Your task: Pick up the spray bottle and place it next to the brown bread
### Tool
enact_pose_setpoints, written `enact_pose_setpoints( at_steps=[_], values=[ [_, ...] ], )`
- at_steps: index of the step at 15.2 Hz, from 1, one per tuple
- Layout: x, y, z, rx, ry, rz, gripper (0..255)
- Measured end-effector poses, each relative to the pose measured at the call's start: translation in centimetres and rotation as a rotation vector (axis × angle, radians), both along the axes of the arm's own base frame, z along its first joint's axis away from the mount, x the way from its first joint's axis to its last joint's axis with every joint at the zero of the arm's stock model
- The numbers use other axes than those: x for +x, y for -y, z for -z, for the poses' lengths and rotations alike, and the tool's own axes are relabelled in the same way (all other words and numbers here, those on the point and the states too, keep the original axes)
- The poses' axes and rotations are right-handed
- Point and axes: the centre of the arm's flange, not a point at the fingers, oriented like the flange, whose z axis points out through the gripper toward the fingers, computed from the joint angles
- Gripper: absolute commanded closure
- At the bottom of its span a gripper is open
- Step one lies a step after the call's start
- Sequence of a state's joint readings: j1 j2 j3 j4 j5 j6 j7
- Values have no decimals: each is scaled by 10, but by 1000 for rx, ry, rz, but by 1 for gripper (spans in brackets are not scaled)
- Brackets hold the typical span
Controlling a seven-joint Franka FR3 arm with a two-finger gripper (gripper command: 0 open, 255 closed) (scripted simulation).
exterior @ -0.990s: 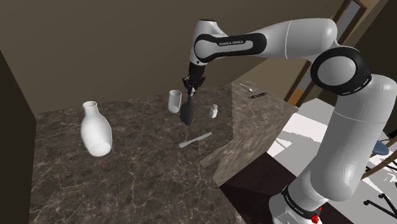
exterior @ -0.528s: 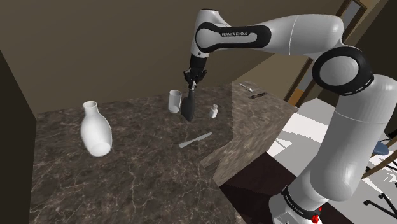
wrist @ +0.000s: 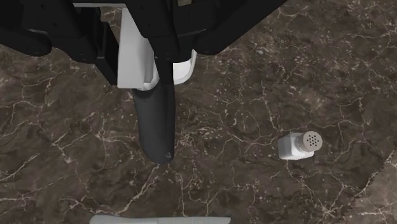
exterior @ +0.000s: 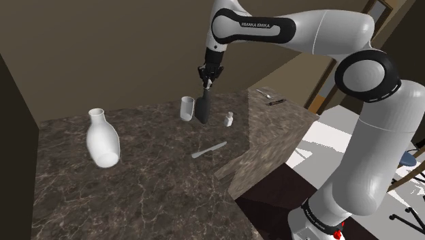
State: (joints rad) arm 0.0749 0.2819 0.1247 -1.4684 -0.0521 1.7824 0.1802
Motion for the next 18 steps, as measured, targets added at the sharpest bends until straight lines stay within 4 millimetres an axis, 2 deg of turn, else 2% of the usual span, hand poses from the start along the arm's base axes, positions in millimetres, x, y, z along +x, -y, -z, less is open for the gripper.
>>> enact_pose_setpoints(
  at_steps=[18],
  values=[
    [0, 1, -96, 0, 0, 0, 255]
  ],
)
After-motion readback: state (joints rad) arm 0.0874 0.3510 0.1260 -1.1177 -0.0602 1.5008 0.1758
